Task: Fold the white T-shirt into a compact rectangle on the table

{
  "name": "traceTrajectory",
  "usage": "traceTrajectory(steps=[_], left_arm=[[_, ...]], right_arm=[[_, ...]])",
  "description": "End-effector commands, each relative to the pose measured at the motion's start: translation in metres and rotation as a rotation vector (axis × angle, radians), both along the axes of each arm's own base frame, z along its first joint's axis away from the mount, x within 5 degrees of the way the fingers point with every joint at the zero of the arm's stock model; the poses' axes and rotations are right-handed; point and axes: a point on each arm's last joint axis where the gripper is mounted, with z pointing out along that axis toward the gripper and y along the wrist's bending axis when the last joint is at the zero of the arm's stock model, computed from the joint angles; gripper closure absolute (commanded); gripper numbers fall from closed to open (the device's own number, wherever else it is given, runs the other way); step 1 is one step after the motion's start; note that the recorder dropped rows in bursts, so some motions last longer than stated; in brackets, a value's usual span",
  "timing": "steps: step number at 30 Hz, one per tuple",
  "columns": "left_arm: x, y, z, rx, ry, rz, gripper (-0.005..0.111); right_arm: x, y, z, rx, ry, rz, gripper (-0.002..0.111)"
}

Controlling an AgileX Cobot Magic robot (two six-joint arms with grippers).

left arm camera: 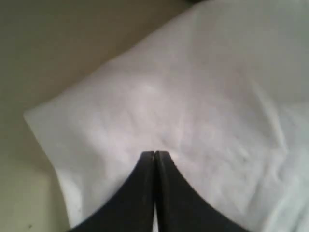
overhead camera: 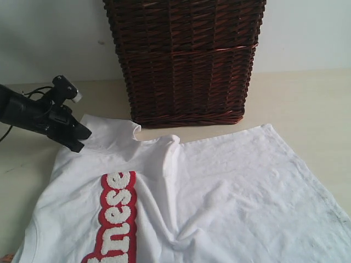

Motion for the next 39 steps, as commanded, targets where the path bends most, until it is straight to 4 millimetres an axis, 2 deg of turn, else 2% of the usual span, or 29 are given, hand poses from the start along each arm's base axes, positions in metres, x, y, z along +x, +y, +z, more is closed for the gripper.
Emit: traceTrajectory(steps=[1,7,12,17,23,27,30,35,39], left_arm=[[0.013,0.001,-0.010,0.042,-0.032,0.048,0.107],[0.022,0.019,-0.033,0.177,-0.057,0.212,0.107],[0.026,0.027,-0.033,0.199,-0.061,0.350,0.107],[0.025,0.020,-0.014,0.118,-0.063,0.320,0.107],[0.022,0.007,0.036,-0.017,-0.106,0.245,0.107],[0.018,0.006,0.053,-0.097,-0.076,0.258,0.107],[0.008,0.012,0.062,-0.168,0.053,0.293,0.107],[-0.026,0.027,0.081,-0.236,0.297,0.219,0.106],[-0.054,0.044,0.061,-0.196,0.450,0.202,0.094]], right_arm=[[0.000,0.000,-0.001,-0.008,-0.005,0.003,0.085],[0.000,0.000,-0.001,-0.008,-0.005,0.003,0.085],[0.000,0.000,-0.001,-0.008,-0.005,0.003,0.085],[0.000,0.000,-0.001,-0.008,-0.005,0.003,0.085],[0.000,0.000,-0.001,-0.008,-0.005,0.003,0.085],[0.000,0.000,-0.001,-0.008,-0.005,0.003,0.085],[0.000,0.000,-0.001,-0.008,-0.005,0.003,0.085],[0.000,0.000,-0.001,-0.008,-0.005,0.003,0.085],[0.000,0.000,-0.001,-0.008,-0.005,0.003,0.085]])
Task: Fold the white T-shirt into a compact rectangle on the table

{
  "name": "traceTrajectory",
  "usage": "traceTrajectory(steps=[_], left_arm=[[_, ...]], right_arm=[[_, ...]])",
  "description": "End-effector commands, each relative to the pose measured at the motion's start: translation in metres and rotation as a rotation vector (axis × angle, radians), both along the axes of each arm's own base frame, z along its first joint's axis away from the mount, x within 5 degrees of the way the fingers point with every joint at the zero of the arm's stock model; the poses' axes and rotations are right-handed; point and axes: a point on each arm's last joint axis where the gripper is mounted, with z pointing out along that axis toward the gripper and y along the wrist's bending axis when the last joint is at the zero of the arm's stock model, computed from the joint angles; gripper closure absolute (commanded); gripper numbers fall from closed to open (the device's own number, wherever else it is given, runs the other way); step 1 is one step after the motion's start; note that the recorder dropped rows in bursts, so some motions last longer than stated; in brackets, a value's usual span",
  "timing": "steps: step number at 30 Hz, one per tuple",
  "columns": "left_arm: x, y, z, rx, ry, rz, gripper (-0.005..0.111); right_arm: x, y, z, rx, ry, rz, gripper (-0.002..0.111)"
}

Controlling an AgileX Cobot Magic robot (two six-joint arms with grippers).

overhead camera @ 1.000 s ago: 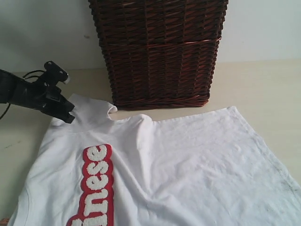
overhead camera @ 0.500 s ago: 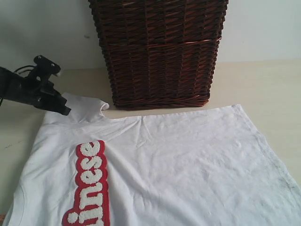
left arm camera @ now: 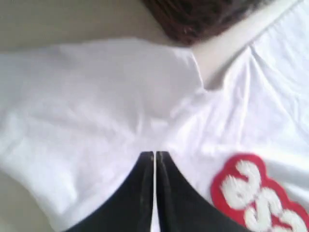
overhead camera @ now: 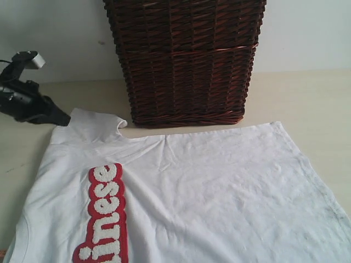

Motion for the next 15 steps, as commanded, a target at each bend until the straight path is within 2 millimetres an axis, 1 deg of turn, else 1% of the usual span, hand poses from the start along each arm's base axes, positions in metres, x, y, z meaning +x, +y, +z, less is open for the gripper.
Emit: traceTrajectory(steps=[1,2,4,6,7,9,12,14,15], left_arm=[[-0.037,0.018,-0.026,0.041,0.200,-0.049,0.087],[-0.043,0.022,-0.031,0.052,0.217,-0.041,0.082],[-0.054,0.025,-0.041,0.062,0.245,-0.007,0.068],[-0.058,0.026,-0.048,0.079,0.249,0.021,0.056],[-0.060,0.027,-0.052,0.090,0.248,0.036,0.052],[-0.063,0.028,-0.056,0.105,0.248,0.057,0.050],[-0.063,0.028,-0.059,0.092,0.237,0.114,0.054],[-0.060,0.027,-0.058,0.064,0.221,0.142,0.067],[-0.059,0.026,-0.057,0.054,0.212,0.145,0.083]], right_arm=[[0.000,0.000,-0.001,-0.008,-0.005,0.003,0.085],[0.000,0.000,-0.001,-0.008,-0.005,0.003,0.085],[0.000,0.000,-0.001,-0.008,-0.005,0.003,0.085],[0.000,0.000,-0.001,-0.008,-0.005,0.003,0.085],[0.000,0.000,-0.001,-0.008,-0.005,0.003,0.085],[0.000,0.000,-0.001,-0.008,-0.005,0.003,0.085],[0.000,0.000,-0.001,-0.008,-0.005,0.003,0.085],[0.000,0.000,-0.001,-0.008,-0.005,0.003,0.085],[0.000,0.000,-0.001,-0.008,-0.005,0.003,0.085]])
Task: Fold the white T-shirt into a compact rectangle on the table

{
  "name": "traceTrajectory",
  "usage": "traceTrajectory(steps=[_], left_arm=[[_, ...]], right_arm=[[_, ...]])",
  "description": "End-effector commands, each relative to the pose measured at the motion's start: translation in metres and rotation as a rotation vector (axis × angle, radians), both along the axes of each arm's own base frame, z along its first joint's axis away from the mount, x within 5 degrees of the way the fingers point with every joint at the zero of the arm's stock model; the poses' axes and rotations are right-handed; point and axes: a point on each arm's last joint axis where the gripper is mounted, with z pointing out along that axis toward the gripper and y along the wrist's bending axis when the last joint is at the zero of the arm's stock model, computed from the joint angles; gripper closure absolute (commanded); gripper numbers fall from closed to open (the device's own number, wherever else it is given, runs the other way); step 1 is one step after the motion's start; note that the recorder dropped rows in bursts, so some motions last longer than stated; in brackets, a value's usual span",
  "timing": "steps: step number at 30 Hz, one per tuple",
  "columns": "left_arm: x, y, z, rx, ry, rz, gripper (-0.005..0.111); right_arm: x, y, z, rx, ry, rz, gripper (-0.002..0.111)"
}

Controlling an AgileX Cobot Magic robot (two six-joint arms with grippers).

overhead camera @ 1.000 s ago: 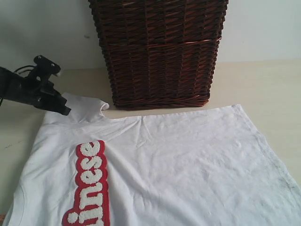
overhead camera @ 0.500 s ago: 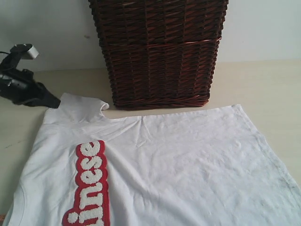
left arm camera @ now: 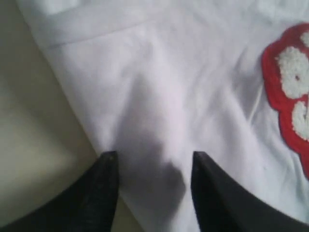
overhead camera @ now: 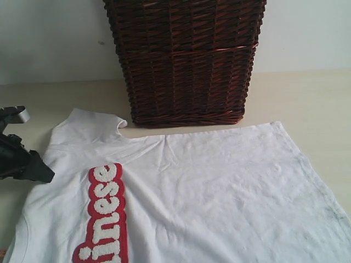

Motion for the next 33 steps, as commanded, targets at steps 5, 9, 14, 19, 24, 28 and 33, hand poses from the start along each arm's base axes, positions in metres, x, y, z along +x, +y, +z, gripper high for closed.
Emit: traceTrajectory(steps=[5,9,14,19,24,28,33], left_arm=[[0.004,-0.001,0.003,-0.013,-0.063,-0.001,0.106],[0.003,0.004,0.020,0.006,-0.105,0.003,0.107],[0.005,0.007,0.062,-0.074,-0.249,0.093,0.107],[-0.004,-0.019,0.060,-0.054,-0.218,-0.123,0.107],[-0.008,-0.051,0.045,0.012,-0.196,-0.283,0.107],[-0.008,-0.078,0.037,0.034,-0.207,-0.340,0.106],[-0.008,-0.095,0.028,0.074,-0.229,-0.365,0.079]], right_arm=[[0.000,0.000,-0.001,-0.008,-0.005,0.003,0.085],[0.000,0.000,-0.001,-0.008,-0.005,0.003,0.085],[0.000,0.000,-0.001,-0.008,-0.005,0.003,0.085],[0.000,0.000,-0.001,-0.008,-0.005,0.003,0.085],[0.000,0.000,-0.001,-0.008,-0.005,0.003,0.085],[0.000,0.000,-0.001,-0.008,-0.005,0.003,0.085],[0.000,0.000,-0.001,-0.008,-0.005,0.003,0.085]])
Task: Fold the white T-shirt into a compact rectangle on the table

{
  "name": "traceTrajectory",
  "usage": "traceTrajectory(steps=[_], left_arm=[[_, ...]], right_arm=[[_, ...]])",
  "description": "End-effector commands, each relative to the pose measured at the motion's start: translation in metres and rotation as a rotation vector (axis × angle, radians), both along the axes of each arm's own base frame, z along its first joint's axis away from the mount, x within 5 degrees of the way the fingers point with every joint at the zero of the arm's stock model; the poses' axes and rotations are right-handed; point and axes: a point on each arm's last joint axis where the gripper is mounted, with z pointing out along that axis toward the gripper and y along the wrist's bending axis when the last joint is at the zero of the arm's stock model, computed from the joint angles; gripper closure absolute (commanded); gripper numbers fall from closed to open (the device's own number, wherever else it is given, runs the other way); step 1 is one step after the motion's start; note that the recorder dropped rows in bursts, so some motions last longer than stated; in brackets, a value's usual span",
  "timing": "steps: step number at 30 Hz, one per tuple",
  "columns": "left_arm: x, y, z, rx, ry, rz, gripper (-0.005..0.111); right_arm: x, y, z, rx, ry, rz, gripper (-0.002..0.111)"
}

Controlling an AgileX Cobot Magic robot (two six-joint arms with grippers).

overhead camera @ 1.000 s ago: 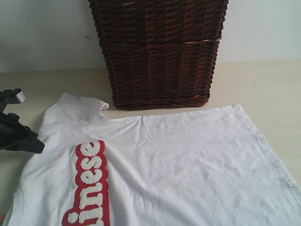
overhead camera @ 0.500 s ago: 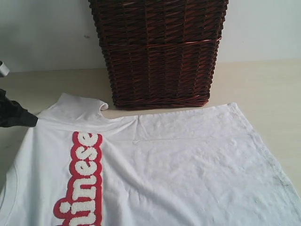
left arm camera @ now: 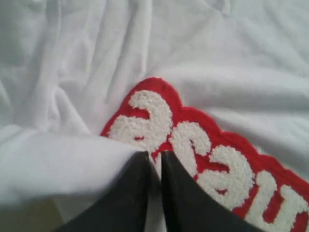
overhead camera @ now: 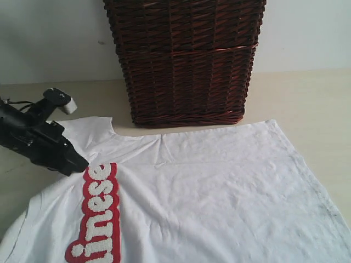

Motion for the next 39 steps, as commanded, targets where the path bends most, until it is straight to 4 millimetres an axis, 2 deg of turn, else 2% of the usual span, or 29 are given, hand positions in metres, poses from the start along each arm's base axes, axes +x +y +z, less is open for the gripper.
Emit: traceTrajectory(steps=[1,4,6,10,15,22,25,28,29,32,37,39], left_arm=[[0.002,-0.012,-0.007,0.035,-0.033,-0.014,0.070],[0.005,-0.011,-0.007,0.052,-0.058,0.018,0.050],[0.010,-0.007,-0.004,0.069,-0.094,0.084,0.044],[0.015,0.006,0.008,0.059,-0.119,0.191,0.044],[0.011,0.036,0.022,-0.019,-0.026,0.312,0.044],[-0.006,0.099,0.003,-0.003,0.060,0.513,0.045],[-0.019,0.112,-0.007,0.015,0.088,0.516,0.045],[-0.035,0.108,-0.020,-0.008,0.132,0.455,0.045],[-0.038,0.102,-0.024,-0.072,0.158,0.446,0.045],[-0.034,0.094,-0.023,-0.204,0.187,0.502,0.045],[-0.038,0.091,-0.030,-0.223,0.227,0.507,0.045],[-0.039,0.084,-0.034,-0.219,0.248,0.474,0.045]], right_arm=[[0.000,0.000,-0.001,-0.008,-0.005,0.003,0.085],[0.000,0.000,-0.001,-0.008,-0.005,0.003,0.085],[0.000,0.000,-0.001,-0.008,-0.005,0.003,0.085],[0.000,0.000,-0.001,-0.008,-0.005,0.003,0.085],[0.000,0.000,-0.001,-0.008,-0.005,0.003,0.085],[0.000,0.000,-0.001,-0.008,-0.005,0.003,0.085],[0.000,0.000,-0.001,-0.008,-0.005,0.003,0.085],[0.000,0.000,-0.001,-0.008,-0.005,0.003,0.085],[0.000,0.000,-0.001,-0.008,-0.005,0.003,0.085],[0.000,0.000,-0.001,-0.008,-0.005,0.003,0.085],[0.000,0.000,-0.001,-0.008,-0.005,0.003,0.085],[0.000,0.000,-0.001,-0.008,-0.005,0.003,0.085]])
